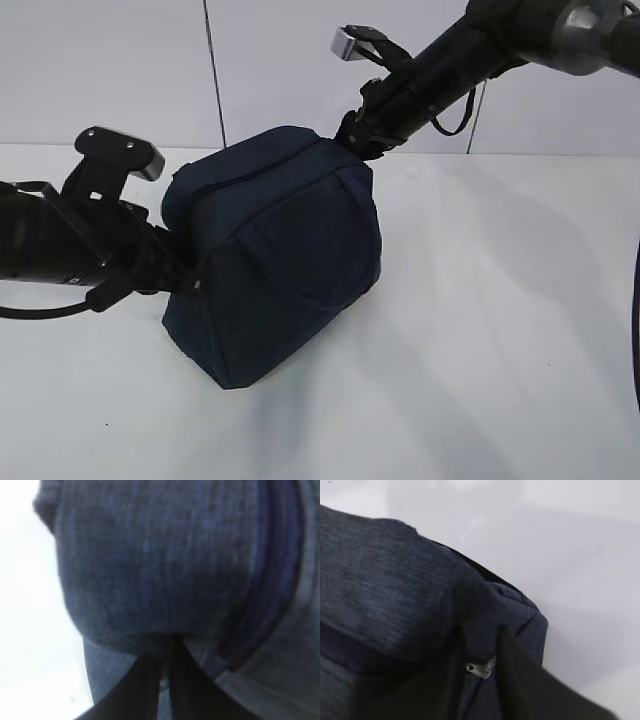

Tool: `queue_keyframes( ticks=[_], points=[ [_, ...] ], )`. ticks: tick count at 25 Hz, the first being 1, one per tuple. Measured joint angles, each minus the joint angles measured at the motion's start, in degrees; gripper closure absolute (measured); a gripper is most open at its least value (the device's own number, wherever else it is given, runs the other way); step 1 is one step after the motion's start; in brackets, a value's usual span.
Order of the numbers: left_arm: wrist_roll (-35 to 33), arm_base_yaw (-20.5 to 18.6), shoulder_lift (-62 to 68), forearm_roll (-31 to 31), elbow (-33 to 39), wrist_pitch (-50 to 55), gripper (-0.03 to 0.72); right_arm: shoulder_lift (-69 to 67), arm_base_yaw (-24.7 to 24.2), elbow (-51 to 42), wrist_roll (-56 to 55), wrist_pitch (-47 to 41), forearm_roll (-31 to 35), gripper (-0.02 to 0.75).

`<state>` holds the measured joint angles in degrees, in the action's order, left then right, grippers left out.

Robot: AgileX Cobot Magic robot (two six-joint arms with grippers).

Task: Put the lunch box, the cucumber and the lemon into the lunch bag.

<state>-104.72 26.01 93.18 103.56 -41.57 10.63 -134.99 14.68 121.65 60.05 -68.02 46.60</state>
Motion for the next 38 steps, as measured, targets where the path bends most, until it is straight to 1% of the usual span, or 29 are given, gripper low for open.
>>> queue_keyframes(
  ticks=[2,3,4,6,9,11,18,20,21,23,24,26,28,29,32,36,38],
  points=[
    [0.0,0.0,1.3,0.0,-1.5,-0.7,0.680,0.0,0.1,1.1,-4.6,-0.3,-3.9,0.423],
    [0.0,0.0,1.9,0.0,-2.3,-1.5,0.680,0.0,0.1,1.2,-6.6,-0.5,-6.0,0.376],
    [0.0,0.0,2.3,0.1,-3.2,-2.9,0.680,0.0,0.1,1.2,-8.0,-0.8,-7.5,0.331],
    [0.0,0.0,3.0,0.2,-4.6,-6.7,0.680,0.0,0.1,1.2,-10.1,-1.0,-9.2,0.286],
    [0.0,-0.5,3.1,0.4,-6.2,-12.6,0.680,0.0,0.1,1.2,-11.0,-1.4,-9.4,0.265],
    [0.7,-1.8,3.1,0.6,-6.6,-14.6,0.680,0.5,0.1,1.2,-11.7,-1.6,-9.5,0.262],
    [2.8,-6.9,3.1,0.6,-6.7,-15.1,0.680,2.2,0.2,3.1,-18.5,-2.0,-10.1,0.262],
    [3.0,-8.0,3.1,0.7,-6.7,-13.5,0.674,2.2,0.2,4.1,-20.0,-2.1,-10.1,0.262],
    [3.0,-8.7,3.1,0.7,-6.7,-11.8,0.660,2.2,0.2,4.5,-20.4,-2.1,-10.1,0.262],
    [3.1,-10.0,3.2,0.7,-6.7,-7.4,0.601,2.3,0.2,4.9,-21.3,-2.3,-10.4,0.262],
    [3.2,-10.5,3.2,0.7,-6.7,-5.1,0.546,2.3,0.2,5.1,-21.5,-2.2,-10.5,0.262],
    [3.5,-10.9,3.2,0.7,-6.7,-2.5,0.410,2.3,0.2,5.1,-21.6,-2.2,-11.2,0.262],
    [3.8,-10.9,3.2,0.7,-6.7,-1.9,0.294,2.3,0.2,5.1,-21.8,-2.2,-11.7,0.262],
    [4.0,-10.9,2.9,0.7,-6.7,-1.8,0.249,2.3,0.2,5.1,-22.0,-2.2,-11.8,0.263],
    [4.7,-10.9,0.4,0.6,-6.7,-1.4,0.195,2.6,0.2,5.1,-23.5,-2.3,-12.9,0.269],
    [6.3,-10.9,-5.2,0.6,-6.7,-2.9,0.182,4.0,0.2,5.1,-26.6,-2.4,-14.9,0.274],
    [6.4,-10.9,-7.9,0.6,-6.7,-4.9,0.181,5.1,0.2,5.1,-27.9,-2.5,-16.9,0.275]
  ],
)
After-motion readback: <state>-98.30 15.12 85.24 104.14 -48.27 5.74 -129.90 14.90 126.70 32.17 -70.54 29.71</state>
